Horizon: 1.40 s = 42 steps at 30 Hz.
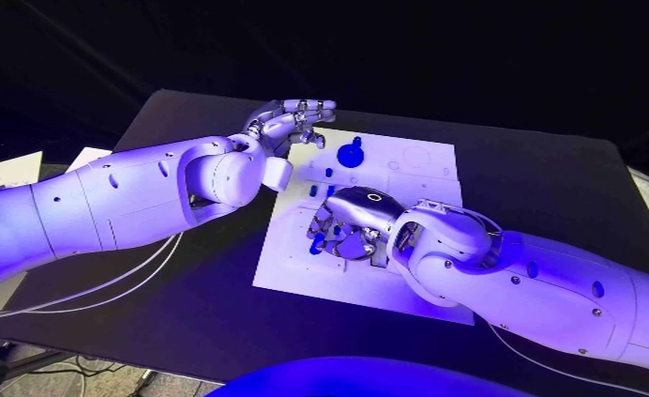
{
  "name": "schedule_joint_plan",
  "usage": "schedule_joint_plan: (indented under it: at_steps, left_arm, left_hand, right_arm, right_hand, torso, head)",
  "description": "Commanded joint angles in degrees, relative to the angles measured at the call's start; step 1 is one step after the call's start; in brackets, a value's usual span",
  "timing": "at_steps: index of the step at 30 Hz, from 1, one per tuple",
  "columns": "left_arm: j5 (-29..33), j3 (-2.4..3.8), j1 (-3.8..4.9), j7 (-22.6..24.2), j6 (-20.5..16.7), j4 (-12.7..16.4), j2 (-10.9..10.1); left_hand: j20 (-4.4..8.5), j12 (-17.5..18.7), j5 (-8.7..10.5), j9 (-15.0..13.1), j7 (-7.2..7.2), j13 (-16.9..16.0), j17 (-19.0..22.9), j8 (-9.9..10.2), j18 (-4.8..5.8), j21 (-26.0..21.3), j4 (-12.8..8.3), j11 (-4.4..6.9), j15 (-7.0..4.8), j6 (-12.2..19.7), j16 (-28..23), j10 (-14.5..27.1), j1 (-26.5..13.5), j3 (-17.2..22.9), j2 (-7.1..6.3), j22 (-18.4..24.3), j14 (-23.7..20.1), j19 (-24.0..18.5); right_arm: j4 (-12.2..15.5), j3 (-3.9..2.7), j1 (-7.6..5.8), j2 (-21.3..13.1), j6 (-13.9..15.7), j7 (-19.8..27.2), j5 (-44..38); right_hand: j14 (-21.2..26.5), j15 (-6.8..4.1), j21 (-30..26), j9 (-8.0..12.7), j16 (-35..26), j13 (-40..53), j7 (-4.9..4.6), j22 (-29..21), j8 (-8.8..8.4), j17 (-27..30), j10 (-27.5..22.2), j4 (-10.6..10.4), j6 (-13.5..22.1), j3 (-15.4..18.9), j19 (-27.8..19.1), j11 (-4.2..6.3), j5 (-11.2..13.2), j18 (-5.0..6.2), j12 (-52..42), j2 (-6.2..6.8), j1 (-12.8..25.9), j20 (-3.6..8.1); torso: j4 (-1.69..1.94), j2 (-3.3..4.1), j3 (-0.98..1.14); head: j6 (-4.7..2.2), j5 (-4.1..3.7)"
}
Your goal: Assemble the parts on the task board
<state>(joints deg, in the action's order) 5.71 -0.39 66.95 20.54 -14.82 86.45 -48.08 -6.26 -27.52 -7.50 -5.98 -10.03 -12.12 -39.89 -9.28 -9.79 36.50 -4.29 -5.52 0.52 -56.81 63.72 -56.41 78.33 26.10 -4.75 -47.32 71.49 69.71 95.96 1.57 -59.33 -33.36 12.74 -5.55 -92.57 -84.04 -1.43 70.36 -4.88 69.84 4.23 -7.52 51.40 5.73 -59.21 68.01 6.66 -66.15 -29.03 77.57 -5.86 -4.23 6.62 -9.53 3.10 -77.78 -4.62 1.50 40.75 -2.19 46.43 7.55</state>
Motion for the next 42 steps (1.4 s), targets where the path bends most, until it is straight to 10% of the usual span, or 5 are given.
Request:
schedule_joint_plan:
  at_steps: [1, 21, 42]
  left_arm:
    - [-0.3, 0.03, 0.01, 0.3, 0.9, 0.1, 0.1]
    - [-0.3, 0.03, 0.01, 0.3, 1.1, 0.0, 0.0]
    - [-0.3, 0.03, 0.01, 0.3, 1.1, 0.0, 0.0]
  left_hand:
    - [-0.02, -0.1, -0.07, 0.1, 0.06, 0.1, 0.1, -0.4, -0.67, -0.1, -0.3, -0.04, 0.14, 0.4, -0.3, 0.3, 0.4, 0.0, 0.15, 0.1, -0.4, -0.3]
    - [-0.02, -0.1, -0.07, 0.1, 0.06, 0.1, 0.1, -0.4, -0.67, -0.1, -0.3, -0.04, 0.14, 0.4, -0.3, 0.3, 0.4, 0.0, 0.15, 0.1, -0.4, -0.3]
    - [-0.02, -0.1, -0.07, 0.1, 0.06, 0.1, 0.1, -0.4, -0.67, -0.1, -0.3, -0.04, 0.14, 0.4, -0.3, 0.3, 0.4, 0.0, 0.15, 0.1, -0.4, -0.3]
  right_arm:
    - [-0.3, 0.04, 0.1, 0.1, -1.3, 0.3, -0.6]
    - [0.7, 0.02, 0.49, -0.8, 0.2, -1.6, -3.8]
    - [1.2, 0.17, 0.5, 0.7, -6.3, -4.1, -12.2]
  right_hand:
    - [-1.4, -0.26, 0.2, -0.1, 0.0, 0.2, 0.03, 0.0, 0.22, 0.0, 3.2, 0.2, -0.4, -0.6, 0.0, 2.65, -0.2, 0.2, -0.2, -0.74, -1.0, 0.39]
    - [-1.4, -0.25, 0.3, -0.1, 0.2, 0.2, 0.03, 0.1, 0.23, -0.1, 3.2, 0.2, -0.4, -0.6, 0.1, 2.65, -0.3, 0.17, -0.2, -0.77, -0.9, 0.39]
    - [-1.3, -0.22, 0.2, -0.1, -0.2, 0.2, 0.05, -0.2, 0.13, 0.5, 3.1, 0.4, -0.5, -0.4, -0.1, 2.65, -0.4, 0.2, 0.0, -0.03, -0.1, 0.34]
  torso:
    - [0.03, 0.0, -0.04]
    - [0.03, 0.0, -0.05]
    - [0.04, -0.02, -0.08]
  head:
    - [0.02, 0.01]
    - [0.34, -0.02]
    - [0.42, -0.22]
